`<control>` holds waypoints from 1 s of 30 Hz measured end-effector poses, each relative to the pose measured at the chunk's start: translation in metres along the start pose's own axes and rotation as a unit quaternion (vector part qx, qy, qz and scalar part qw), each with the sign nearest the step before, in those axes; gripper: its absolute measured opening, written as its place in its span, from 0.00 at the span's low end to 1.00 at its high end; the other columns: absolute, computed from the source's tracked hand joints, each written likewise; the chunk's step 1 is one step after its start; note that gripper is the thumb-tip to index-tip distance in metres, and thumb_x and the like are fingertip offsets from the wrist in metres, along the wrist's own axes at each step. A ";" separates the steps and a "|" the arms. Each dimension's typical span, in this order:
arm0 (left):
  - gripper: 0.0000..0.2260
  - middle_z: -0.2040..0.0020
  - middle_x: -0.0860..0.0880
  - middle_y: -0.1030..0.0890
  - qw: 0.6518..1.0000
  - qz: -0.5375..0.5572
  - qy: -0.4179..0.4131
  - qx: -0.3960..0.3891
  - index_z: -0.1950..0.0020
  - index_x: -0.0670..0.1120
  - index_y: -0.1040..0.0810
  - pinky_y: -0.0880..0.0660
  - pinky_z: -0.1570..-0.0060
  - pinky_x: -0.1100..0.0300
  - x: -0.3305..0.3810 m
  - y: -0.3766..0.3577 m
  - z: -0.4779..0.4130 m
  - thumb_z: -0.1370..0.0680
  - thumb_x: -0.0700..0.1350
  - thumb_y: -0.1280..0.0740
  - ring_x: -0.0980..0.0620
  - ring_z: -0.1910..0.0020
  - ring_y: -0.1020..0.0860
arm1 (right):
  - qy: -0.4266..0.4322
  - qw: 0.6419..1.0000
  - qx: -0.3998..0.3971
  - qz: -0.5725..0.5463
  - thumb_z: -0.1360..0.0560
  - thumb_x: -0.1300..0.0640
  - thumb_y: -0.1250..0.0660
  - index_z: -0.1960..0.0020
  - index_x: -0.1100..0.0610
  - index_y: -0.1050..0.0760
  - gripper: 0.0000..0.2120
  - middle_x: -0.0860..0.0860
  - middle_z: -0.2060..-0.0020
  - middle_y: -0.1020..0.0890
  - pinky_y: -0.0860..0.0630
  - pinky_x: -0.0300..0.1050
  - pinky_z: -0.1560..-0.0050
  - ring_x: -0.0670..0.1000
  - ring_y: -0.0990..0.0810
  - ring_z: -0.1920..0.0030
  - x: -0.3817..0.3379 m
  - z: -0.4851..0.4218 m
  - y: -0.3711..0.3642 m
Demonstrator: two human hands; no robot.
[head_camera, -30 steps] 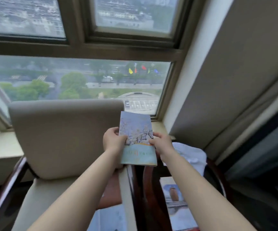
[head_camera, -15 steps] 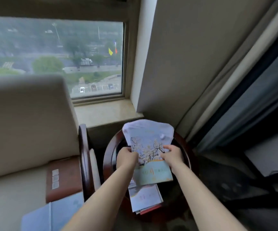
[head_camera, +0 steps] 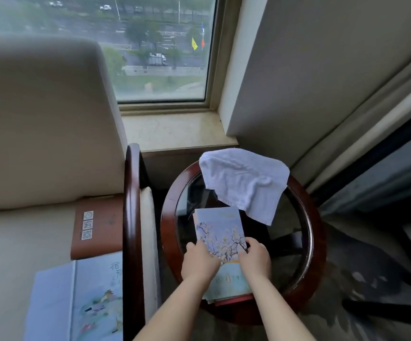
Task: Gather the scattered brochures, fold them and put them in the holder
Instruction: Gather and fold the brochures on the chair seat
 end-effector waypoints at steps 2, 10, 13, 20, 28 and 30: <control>0.15 0.42 0.44 0.28 0.999 -0.041 -0.015 -0.014 0.40 0.45 0.28 0.25 0.53 0.55 0.003 0.011 0.001 0.27 0.43 0.40 0.45 0.47 0.26 | 0.014 0.999 -0.013 0.050 0.22 0.59 0.38 0.39 0.52 0.26 0.13 0.53 0.47 0.26 0.26 0.44 0.58 0.54 0.23 0.54 -0.012 0.004 0.009; 0.17 0.37 0.43 0.27 0.951 -0.226 -0.173 0.124 0.36 0.47 0.30 0.27 0.41 0.46 0.046 0.201 0.047 0.20 0.53 0.45 0.41 0.37 0.28 | 0.189 0.963 0.019 0.190 0.19 0.51 0.45 0.29 0.53 0.33 0.19 0.54 0.33 0.28 0.25 0.52 0.44 0.57 0.27 0.36 -0.182 0.047 0.110; 0.19 0.36 0.43 0.27 0.938 -0.220 -0.192 0.189 0.34 0.47 0.30 0.28 0.39 0.44 0.053 0.296 0.082 0.19 0.55 0.48 0.41 0.34 0.29 | 0.265 0.942 0.055 0.201 0.19 0.49 0.45 0.28 0.53 0.35 0.21 0.55 0.31 0.29 0.28 0.54 0.40 0.57 0.30 0.32 -0.273 0.083 0.139; 0.24 0.26 0.44 0.35 0.914 -0.272 -0.153 0.259 0.26 0.52 0.36 0.34 0.34 0.46 -0.014 0.451 0.148 0.19 0.59 0.51 0.43 0.27 0.37 | 0.399 0.884 0.090 0.224 0.21 0.43 0.44 0.29 0.51 0.32 0.24 0.53 0.33 0.28 0.30 0.53 0.37 0.56 0.30 0.31 -0.432 0.201 0.098; 0.25 0.30 0.44 0.31 0.913 -0.293 -0.114 0.258 0.27 0.52 0.36 0.33 0.37 0.47 -0.132 0.500 0.166 0.20 0.61 0.52 0.43 0.30 0.34 | 0.384 0.889 0.069 0.239 0.20 0.42 0.46 0.31 0.52 0.30 0.22 0.54 0.36 0.27 0.30 0.53 0.37 0.55 0.30 0.32 -0.473 0.276 0.004; 0.24 0.31 0.44 0.30 0.910 -0.307 -0.126 0.248 0.27 0.51 0.35 0.32 0.37 0.47 -0.152 0.489 0.159 0.19 0.60 0.52 0.43 0.31 0.33 | 0.367 0.896 0.063 0.243 0.20 0.43 0.47 0.32 0.53 0.30 0.22 0.54 0.36 0.26 0.30 0.53 0.37 0.55 0.30 0.33 -0.461 0.279 -0.017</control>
Point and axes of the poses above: each hand's wrist, its own z-axis away from the middle knuckle, its own y-axis out of the back of the hand, x = y × z, the point moved 4 cm from there along -z, towards the middle knuckle
